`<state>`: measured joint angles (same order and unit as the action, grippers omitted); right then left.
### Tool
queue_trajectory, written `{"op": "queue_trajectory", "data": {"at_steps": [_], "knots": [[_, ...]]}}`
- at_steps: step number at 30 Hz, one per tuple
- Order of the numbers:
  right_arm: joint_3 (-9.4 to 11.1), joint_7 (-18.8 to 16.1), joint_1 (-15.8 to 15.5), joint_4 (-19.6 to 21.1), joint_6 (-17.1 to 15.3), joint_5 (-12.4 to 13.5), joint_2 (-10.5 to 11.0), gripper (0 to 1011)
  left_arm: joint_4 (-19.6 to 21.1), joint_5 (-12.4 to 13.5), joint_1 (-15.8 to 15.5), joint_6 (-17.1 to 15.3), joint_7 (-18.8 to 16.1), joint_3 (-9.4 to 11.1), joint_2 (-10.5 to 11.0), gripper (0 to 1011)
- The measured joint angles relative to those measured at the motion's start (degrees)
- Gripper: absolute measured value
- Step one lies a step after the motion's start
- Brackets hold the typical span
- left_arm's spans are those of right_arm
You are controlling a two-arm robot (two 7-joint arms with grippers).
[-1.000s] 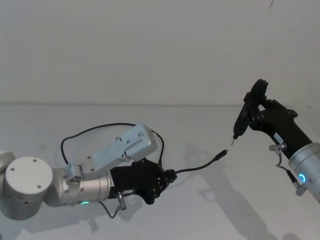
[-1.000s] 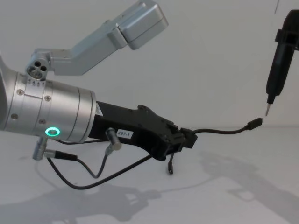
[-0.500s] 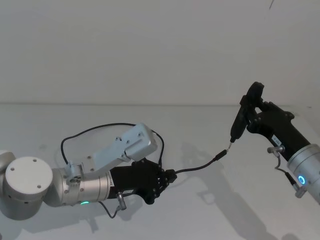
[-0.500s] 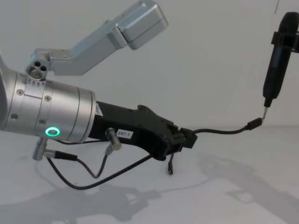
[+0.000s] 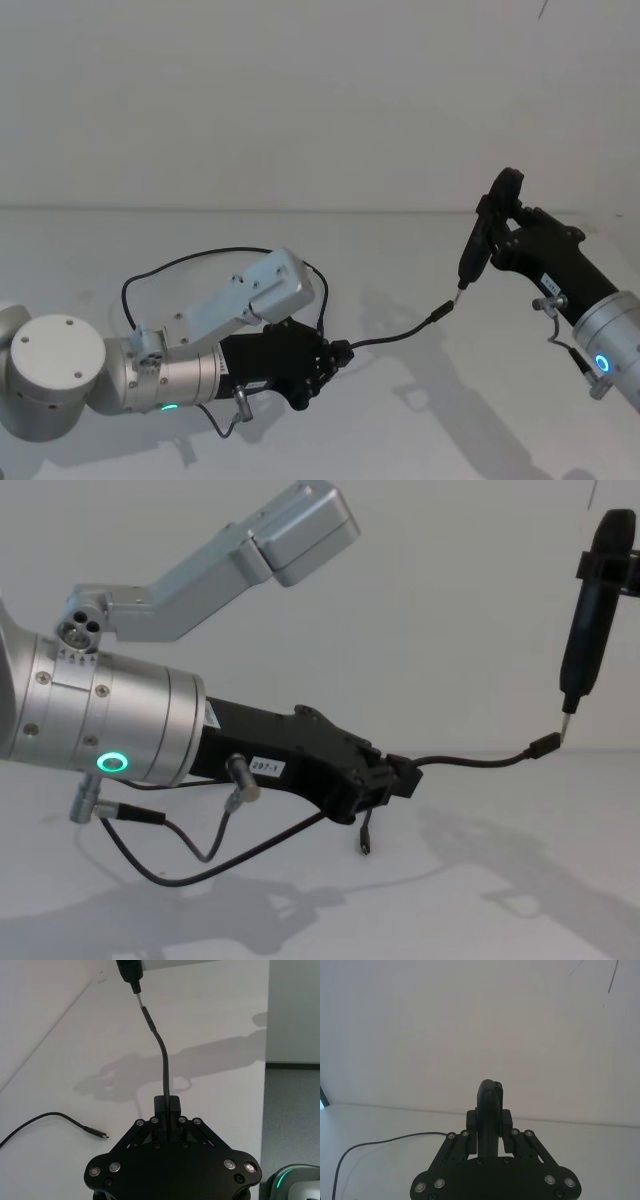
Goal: Pick up the data cable with the one hand.
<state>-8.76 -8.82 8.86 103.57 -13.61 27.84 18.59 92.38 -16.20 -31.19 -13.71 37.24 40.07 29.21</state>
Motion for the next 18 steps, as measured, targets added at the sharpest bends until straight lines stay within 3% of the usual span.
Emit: {"op": "queue_trajectory", "data": {"at_steps": [18], "knots": [[-0.3,0.2,0.2,-0.2,0.1,0.4,0.5,279,0.0,0.0,0.0,0.0,0.0,0.0,0.0,36]]}}
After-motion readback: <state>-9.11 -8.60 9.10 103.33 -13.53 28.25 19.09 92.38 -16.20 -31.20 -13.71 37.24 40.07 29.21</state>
